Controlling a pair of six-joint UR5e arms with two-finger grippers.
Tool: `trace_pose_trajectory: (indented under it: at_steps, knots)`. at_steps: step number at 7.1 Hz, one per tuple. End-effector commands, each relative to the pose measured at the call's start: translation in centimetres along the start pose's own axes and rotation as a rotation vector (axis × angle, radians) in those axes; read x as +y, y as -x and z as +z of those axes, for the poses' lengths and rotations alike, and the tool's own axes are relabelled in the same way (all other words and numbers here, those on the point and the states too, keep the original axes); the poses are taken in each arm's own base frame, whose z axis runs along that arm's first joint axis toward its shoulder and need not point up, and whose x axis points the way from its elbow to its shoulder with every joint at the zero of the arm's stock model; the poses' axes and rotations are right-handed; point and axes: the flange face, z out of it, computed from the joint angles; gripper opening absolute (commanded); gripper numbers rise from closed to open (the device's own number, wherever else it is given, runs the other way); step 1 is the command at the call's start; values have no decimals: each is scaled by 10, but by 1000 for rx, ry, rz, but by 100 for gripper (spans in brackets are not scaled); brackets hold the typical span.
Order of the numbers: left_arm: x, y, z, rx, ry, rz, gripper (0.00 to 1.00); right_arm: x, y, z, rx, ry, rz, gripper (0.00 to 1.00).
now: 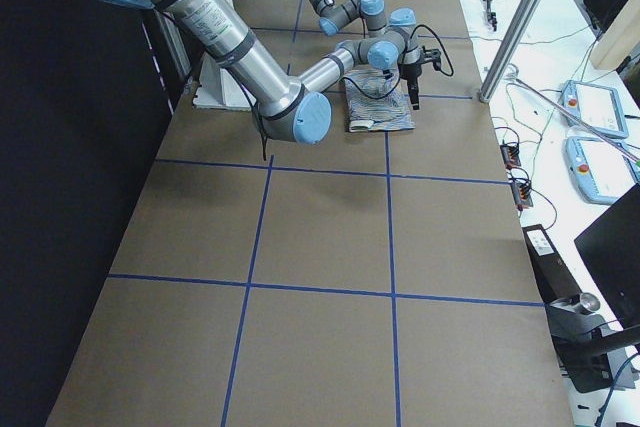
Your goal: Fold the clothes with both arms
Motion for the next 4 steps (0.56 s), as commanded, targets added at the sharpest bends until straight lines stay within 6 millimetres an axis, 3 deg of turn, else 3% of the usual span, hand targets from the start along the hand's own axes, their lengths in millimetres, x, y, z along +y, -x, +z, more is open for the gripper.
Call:
trace_pose_trajectory:
  at_steps: [1, 3, 4]
  knots:
    - [-41, 42, 17, -69, -23, 3, 100, 8, 3, 5, 2, 4, -2, 100]
    - [-115, 89, -32, -28, -59, 129, 100, 27, 30, -14, -49, -2, 33, 100]
    - [-132, 128, -59, 28, -25, 238, 100, 43, 42, -13, -55, 10, 94, 89]
